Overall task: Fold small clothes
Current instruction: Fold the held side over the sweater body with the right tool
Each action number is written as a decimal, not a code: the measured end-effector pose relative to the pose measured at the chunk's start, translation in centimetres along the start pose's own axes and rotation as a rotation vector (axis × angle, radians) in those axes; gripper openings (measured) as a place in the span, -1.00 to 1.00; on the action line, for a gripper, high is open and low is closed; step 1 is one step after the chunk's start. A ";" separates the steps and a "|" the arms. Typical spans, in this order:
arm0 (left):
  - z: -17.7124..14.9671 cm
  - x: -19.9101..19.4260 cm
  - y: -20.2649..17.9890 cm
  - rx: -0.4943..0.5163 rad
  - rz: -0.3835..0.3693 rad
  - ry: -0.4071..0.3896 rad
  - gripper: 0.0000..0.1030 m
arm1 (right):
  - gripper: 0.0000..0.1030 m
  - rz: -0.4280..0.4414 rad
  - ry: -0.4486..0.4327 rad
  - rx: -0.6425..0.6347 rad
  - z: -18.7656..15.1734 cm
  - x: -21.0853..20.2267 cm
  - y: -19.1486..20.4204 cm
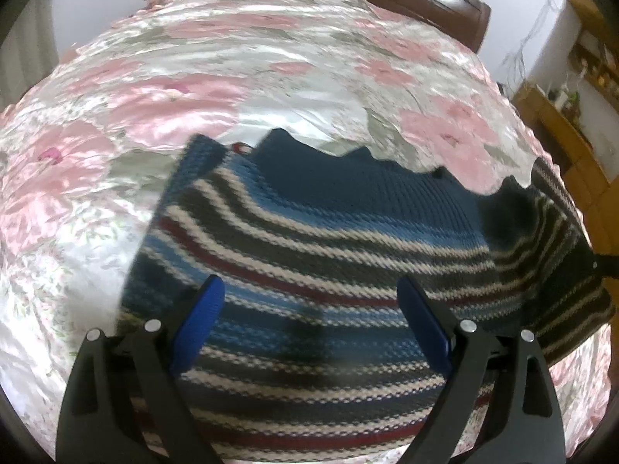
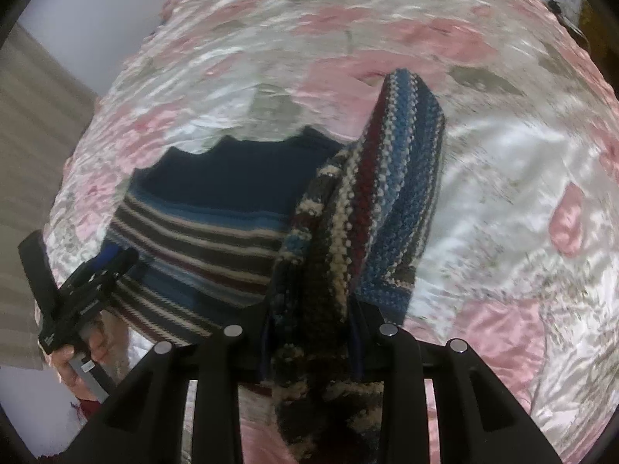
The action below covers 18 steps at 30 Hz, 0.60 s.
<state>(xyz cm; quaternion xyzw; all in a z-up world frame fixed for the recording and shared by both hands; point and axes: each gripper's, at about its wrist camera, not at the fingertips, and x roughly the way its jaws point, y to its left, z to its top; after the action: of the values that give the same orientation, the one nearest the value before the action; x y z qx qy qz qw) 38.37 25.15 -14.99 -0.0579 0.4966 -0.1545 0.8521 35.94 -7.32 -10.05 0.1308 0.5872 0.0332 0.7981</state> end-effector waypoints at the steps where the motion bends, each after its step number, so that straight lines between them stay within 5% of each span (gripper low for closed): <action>1: 0.1 0.0 0.2 -0.008 -0.002 -0.001 0.75 | -0.39 0.002 0.002 -0.010 0.1 0.1 0.5; 18: 0.2 0.0 1.0 -0.047 -0.008 0.001 0.76 | -0.39 0.058 0.068 -0.235 0.4 4.5 11.7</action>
<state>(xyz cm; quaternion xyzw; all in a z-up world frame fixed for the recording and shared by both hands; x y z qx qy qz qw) 38.77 26.12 -15.13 -0.0798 0.5005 -0.1463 0.8496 38.84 4.80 -11.25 0.0521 0.6017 0.1296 0.7864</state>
